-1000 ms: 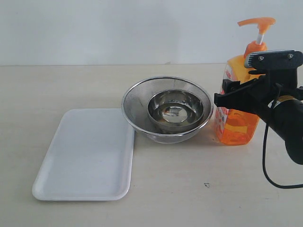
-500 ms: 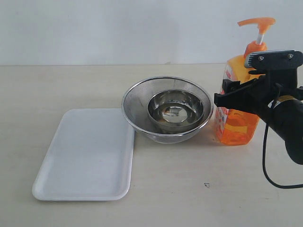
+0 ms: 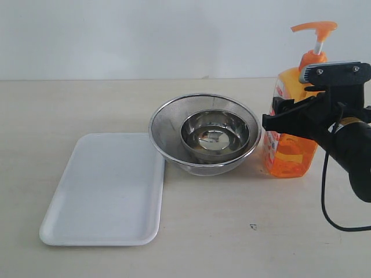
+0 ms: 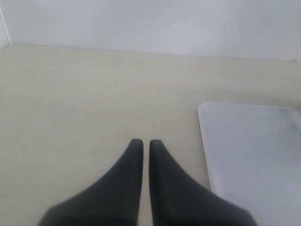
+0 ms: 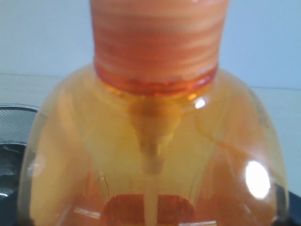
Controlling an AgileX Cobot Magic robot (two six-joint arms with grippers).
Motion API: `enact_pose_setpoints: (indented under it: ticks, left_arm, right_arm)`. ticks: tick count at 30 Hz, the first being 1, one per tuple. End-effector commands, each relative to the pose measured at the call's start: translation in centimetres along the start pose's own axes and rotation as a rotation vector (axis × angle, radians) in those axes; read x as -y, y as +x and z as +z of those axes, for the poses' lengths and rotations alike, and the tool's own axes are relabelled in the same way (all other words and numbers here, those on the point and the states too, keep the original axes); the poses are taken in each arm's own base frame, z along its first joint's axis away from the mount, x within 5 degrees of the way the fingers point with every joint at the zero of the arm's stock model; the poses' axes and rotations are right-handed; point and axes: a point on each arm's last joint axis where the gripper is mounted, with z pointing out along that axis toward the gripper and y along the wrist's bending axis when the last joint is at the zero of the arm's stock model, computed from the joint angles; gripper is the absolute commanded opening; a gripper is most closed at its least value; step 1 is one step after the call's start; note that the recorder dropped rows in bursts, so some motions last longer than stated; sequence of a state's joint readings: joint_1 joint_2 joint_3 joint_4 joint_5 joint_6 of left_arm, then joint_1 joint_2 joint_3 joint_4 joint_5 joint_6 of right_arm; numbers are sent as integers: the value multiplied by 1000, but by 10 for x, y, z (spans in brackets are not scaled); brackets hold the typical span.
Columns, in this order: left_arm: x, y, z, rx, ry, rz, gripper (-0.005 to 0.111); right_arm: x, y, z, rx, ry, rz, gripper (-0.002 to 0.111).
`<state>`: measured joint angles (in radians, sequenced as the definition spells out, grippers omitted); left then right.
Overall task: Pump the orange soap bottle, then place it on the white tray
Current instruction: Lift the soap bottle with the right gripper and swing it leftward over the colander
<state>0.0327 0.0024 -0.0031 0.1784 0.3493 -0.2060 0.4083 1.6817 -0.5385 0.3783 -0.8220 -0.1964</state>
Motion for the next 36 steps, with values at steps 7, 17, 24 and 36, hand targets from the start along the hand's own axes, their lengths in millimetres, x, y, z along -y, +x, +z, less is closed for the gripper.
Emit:
enact_pose_setpoints:
  ticks: [7, 17, 24, 36]
  left_arm:
    - [0, 0, 0, 6, 1, -9, 5]
    - [0, 0, 0, 5, 1, -9, 5]
    - [0, 0, 0, 5, 1, -7, 5]
    - [0, 0, 0, 5, 1, -7, 5]
  right_arm:
    - [2, -27, -9, 155, 11, 30, 0]
    - [2, -86, -50, 349, -73, 1, 0]
    - [-15, -127, -75, 408, -184, -1, 0]
    - [-102, -177, -96, 460, -482, -12, 0]
